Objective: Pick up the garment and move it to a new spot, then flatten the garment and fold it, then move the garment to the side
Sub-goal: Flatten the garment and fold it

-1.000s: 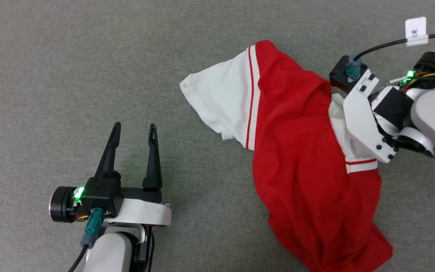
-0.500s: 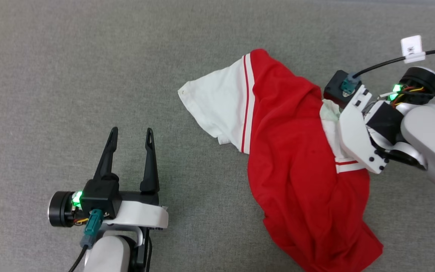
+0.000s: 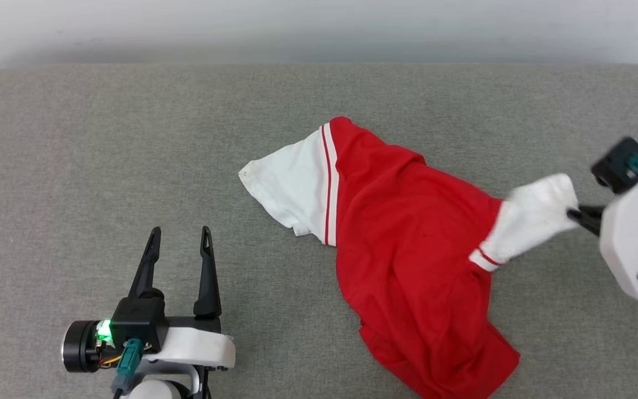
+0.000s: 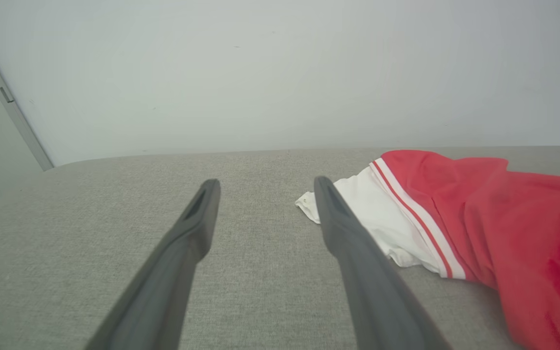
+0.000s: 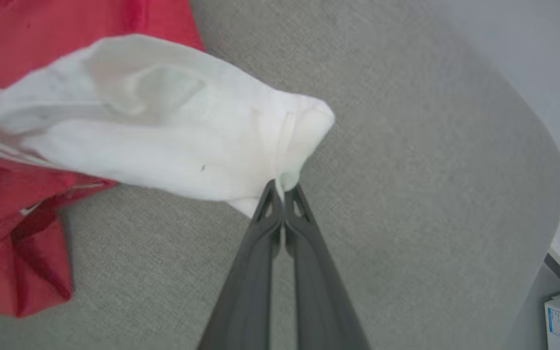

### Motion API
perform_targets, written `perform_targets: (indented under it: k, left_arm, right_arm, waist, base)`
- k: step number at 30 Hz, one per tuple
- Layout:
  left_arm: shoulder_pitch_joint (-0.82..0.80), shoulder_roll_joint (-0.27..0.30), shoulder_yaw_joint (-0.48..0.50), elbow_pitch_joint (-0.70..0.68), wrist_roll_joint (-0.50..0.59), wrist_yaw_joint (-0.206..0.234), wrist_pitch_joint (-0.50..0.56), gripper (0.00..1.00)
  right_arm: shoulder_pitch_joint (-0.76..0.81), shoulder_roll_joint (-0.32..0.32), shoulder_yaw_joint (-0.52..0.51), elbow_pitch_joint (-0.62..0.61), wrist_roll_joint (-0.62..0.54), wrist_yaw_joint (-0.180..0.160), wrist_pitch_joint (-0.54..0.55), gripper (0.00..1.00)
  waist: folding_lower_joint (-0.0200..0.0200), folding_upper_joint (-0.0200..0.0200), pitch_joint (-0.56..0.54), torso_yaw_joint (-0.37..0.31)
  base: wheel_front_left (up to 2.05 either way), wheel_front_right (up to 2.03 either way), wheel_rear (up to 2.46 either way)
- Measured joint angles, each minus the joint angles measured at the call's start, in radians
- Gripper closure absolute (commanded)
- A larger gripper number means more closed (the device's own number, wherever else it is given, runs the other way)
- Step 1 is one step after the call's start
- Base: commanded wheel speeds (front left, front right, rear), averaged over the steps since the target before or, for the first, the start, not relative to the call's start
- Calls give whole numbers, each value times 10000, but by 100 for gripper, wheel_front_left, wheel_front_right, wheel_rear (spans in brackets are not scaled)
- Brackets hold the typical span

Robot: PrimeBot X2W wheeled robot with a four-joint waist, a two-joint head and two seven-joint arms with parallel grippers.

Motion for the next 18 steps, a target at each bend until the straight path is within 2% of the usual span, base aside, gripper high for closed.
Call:
perform_targets:
  k: [5, 9, 13, 14, 15, 16, 18]
  left_arm:
    - [55, -2, 6, -29, 4, -38, 0, 0]
    - [110, 0, 71, -35, 6, -38, 0, 0]
    - [129, 0, 79, -12, 15, -40, 0, 0]
    - [149, -2, 79, 6, 29, -40, 0, 0]
    - [167, -4, 77, 29, 35, -44, 0, 0]
    - [189, -4, 82, 38, 46, -46, 0, 0]
    - [241, 0, 115, 44, 94, -54, 0, 0]
  right_arm:
    - [1819, -479, -412, 322, 353, 0, -510, 100]
    - [2893, -412, -598, 700, 249, 0, -719, 100]
    - [3329, -69, -1193, 1089, 217, 0, -1156, 100]
    - [3439, 35, -1457, 1164, 222, 0, -1406, 89]
    - [3498, 117, -1703, 1229, 213, 0, -1639, 24]
    - [3524, 157, -1933, 1244, 84, 0, -1864, 0]
    - [3592, 157, -2497, 1300, -272, 0, -2355, 0]
  waist:
    - [0, 0, 4, -23]
    - [1, 0, 24, -111]
    - [0, 0, -53, -203]
    - [0, 0, -97, -222]
    - [0, 0, -151, -236]
    - [0, 0, -216, -249]
    - [0, 0, -352, -268]
  base:
    - [0, 0, 0]
    - [0, 0, 0]
    - [0, 0, 0]
    - [0, 0, 0]
    - [0, 0, 0]
    - [0, 0, 0]
    - [0, 0, 0]
